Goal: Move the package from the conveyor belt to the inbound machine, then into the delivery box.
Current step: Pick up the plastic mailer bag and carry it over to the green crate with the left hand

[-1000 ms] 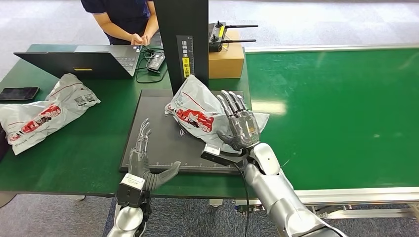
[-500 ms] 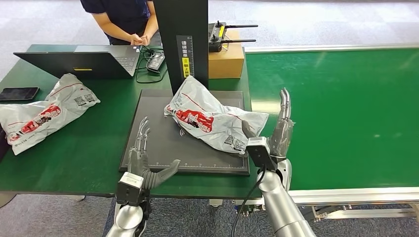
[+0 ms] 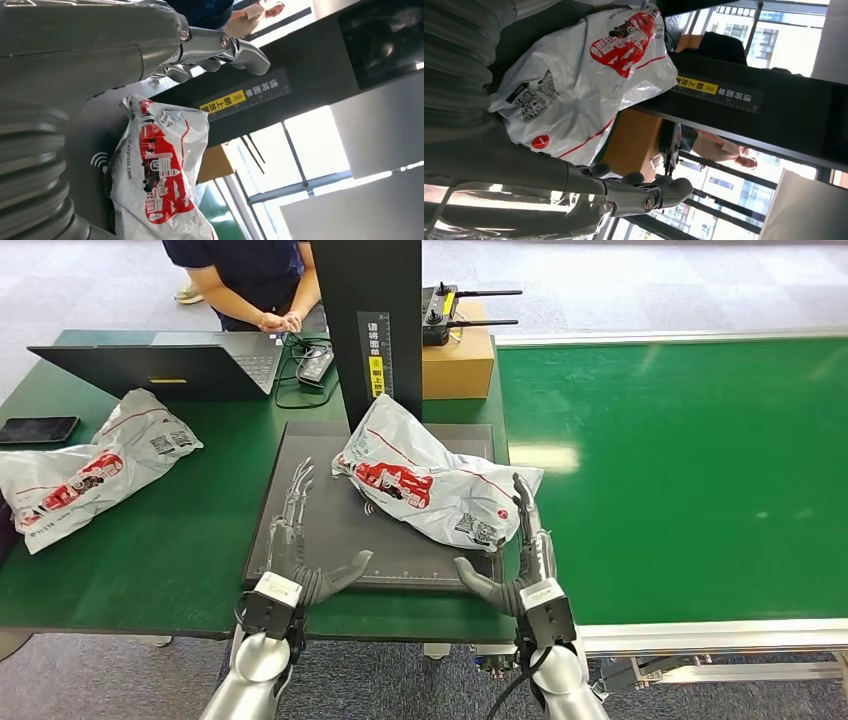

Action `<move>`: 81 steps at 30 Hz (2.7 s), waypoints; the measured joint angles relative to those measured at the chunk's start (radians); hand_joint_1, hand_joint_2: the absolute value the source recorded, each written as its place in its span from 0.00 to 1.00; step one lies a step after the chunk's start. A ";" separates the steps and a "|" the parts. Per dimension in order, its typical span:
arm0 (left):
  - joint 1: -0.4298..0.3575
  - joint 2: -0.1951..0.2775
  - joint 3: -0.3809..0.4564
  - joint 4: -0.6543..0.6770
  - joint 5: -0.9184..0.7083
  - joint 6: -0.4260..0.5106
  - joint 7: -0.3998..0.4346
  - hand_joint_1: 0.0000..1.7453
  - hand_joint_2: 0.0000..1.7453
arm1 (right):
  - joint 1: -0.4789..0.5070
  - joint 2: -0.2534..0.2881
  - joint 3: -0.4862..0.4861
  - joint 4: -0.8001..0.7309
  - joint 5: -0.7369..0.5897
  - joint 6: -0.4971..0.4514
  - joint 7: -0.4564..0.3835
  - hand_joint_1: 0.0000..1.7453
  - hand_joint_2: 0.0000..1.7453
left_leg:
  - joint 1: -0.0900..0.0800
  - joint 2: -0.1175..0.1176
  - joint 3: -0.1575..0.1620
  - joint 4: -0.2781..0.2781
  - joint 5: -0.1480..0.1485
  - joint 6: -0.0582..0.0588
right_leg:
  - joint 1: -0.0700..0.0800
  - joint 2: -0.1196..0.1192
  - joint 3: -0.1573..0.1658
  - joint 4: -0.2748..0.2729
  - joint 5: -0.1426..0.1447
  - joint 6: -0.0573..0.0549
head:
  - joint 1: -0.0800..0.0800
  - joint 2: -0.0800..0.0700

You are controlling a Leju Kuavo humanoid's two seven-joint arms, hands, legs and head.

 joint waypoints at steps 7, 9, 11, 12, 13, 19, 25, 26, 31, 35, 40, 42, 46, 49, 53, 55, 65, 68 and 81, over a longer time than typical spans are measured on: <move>-0.030 0.000 0.004 0.028 -0.024 -0.013 0.000 0.00 1.00 | 0.079 0.000 -0.002 -0.074 0.023 -0.010 0.000 0.00 1.00 | 0.000 0.000 0.000 0.000 0.000 0.000 | 0.000 0.000 0.000 0.000 0.000 0.000 | 0.000 0.000; -0.033 0.000 0.004 0.033 -0.024 -0.014 0.000 0.00 1.00 | 0.087 0.000 -0.003 -0.084 0.025 -0.009 0.000 0.00 1.00 | 0.000 0.000 0.000 0.000 0.000 0.000 | 0.000 0.000 0.000 0.000 0.000 0.000 | 0.000 0.000; -0.035 -0.001 0.005 0.038 -0.025 -0.016 0.000 0.00 1.00 | 0.092 0.000 -0.004 -0.091 0.027 -0.008 0.000 0.00 1.00 | 0.000 0.000 0.000 0.000 0.000 0.000 | 0.000 0.000 0.000 0.000 0.000 0.000 | 0.000 0.000; -0.035 -0.001 0.006 0.040 -0.025 -0.017 0.000 0.00 1.00 | 0.094 0.000 -0.005 -0.094 0.028 -0.008 0.000 0.00 1.00 | 0.000 0.000 0.000 0.000 0.000 0.000 | 0.000 0.000 0.000 0.000 0.000 0.000 | 0.000 0.000; -0.036 -0.001 0.006 0.042 -0.025 -0.017 0.000 0.00 1.00 | 0.096 0.000 -0.006 -0.096 0.028 -0.008 0.000 0.00 1.00 | 0.000 0.000 0.000 0.000 0.000 0.000 | 0.000 0.000 0.000 0.000 0.000 0.000 | 0.000 0.000; -0.063 0.001 0.010 0.064 -0.084 -0.010 0.011 0.00 1.00 | 0.117 0.005 -0.019 -0.122 0.041 0.001 0.000 0.00 1.00 | 0.000 0.000 0.000 0.000 0.000 0.000 | 0.000 0.000 0.000 0.000 0.000 0.000 | 0.000 0.000; -0.176 0.029 0.029 0.143 -0.214 0.061 0.065 0.00 1.00 | 0.152 0.006 -0.021 -0.185 0.026 -0.065 0.000 0.00 1.00 | 0.000 0.000 0.000 0.000 0.001 0.000 | 0.000 0.000 0.000 0.000 0.000 0.000 | 0.000 0.000; -0.201 0.039 0.030 0.163 -0.242 0.074 0.079 0.00 1.00 | 0.157 0.004 -0.021 -0.194 0.015 -0.074 0.000 0.00 1.00 | 0.000 0.000 0.000 0.000 0.001 0.000 | 0.000 0.000 0.000 0.000 0.001 -0.001 | 0.000 0.000; -0.317 0.082 0.025 0.262 -0.372 0.092 0.138 0.00 1.00 | 0.174 -0.010 -0.022 -0.220 -0.052 -0.081 0.000 0.00 1.00 | 0.000 0.001 0.000 0.000 0.001 -0.001 | 0.000 0.000 0.000 0.000 0.001 -0.001 | 0.000 0.000; -0.408 0.109 0.001 0.341 -0.439 0.064 0.169 0.00 1.00 | 0.180 -0.021 -0.024 -0.222 -0.074 -0.072 0.000 0.00 1.00 | 0.000 0.001 0.000 0.000 0.001 -0.001 | 0.000 0.000 0.000 0.000 0.001 -0.001 | 0.000 0.000; -0.515 0.121 -0.036 0.451 -0.488 0.013 0.212 0.00 1.00 | 0.182 -0.023 -0.029 -0.222 -0.074 -0.064 0.000 0.00 1.00 | 0.000 0.000 0.000 0.000 0.001 -0.001 | 0.000 0.000 0.000 0.000 0.001 -0.001 | 0.000 0.000; -0.561 0.119 -0.061 0.498 -0.527 -0.007 0.255 0.00 1.00 | 0.186 -0.023 -0.033 -0.223 -0.069 -0.062 0.000 0.00 1.00 | 0.000 0.000 0.000 0.000 0.001 -0.001 | 0.000 0.000 0.000 0.000 0.001 -0.001 | 0.000 0.000; -0.645 0.103 -0.116 0.589 -0.602 -0.066 0.360 0.00 1.00 | 0.204 -0.023 -0.044 -0.225 -0.058 -0.039 0.000 0.00 1.00 | 0.000 0.001 0.000 0.000 0.001 -0.001 | 0.000 0.001 0.000 0.000 0.001 -0.001 | 0.000 0.000; -0.682 0.095 -0.146 0.638 -0.634 -0.117 0.406 0.00 1.00 | 0.207 -0.023 -0.048 -0.225 -0.055 -0.021 0.000 0.00 1.00 | 0.000 0.002 0.000 0.000 0.001 -0.001 | 0.000 0.001 0.000 0.000 0.001 -0.001 | 0.000 0.000; -0.709 0.086 -0.183 0.691 -0.670 -0.171 0.436 0.00 1.00 | 0.205 -0.023 -0.053 -0.224 -0.052 -0.010 0.000 0.00 1.00 | 0.000 0.001 0.000 0.000 0.001 -0.001 | 0.000 0.001 0.000 0.000 0.001 -0.001 | 0.000 0.000; -0.716 0.079 -0.198 0.709 -0.685 -0.194 0.448 0.00 1.00 | 0.205 -0.023 -0.055 -0.223 -0.053 -0.008 0.000 0.00 1.00 | 0.000 0.001 0.000 0.000 0.001 -0.001 | 0.000 0.001 0.000 0.000 0.001 -0.001 | 0.000 0.000; -0.721 0.060 -0.242 0.762 -0.710 -0.228 0.469 0.00 1.00 | 0.206 -0.023 -0.055 -0.222 -0.058 -0.007 0.000 0.00 1.00 | 0.000 0.001 0.000 0.000 0.001 -0.001 | 0.000 0.001 0.000 0.000 0.001 -0.001 | 0.000 0.000; -0.721 0.058 -0.253 0.773 -0.723 -0.247 0.469 0.00 1.00 | 0.205 -0.023 -0.055 -0.217 -0.058 -0.007 0.000 0.00 1.00 | 0.000 0.001 0.000 0.000 0.001 -0.001 | 0.000 0.001 0.000 0.000 0.001 -0.001 | 0.000 0.000; -0.685 0.044 -0.271 0.801 -0.724 -0.178 0.473 0.87 1.00 | 0.193 -0.019 -0.055 -0.185 -0.030 0.000 0.000 0.00 1.00 | 0.000 0.001 0.000 0.000 0.001 -0.001 | 0.000 0.001 0.000 0.000 0.001 -0.001 | 0.000 0.000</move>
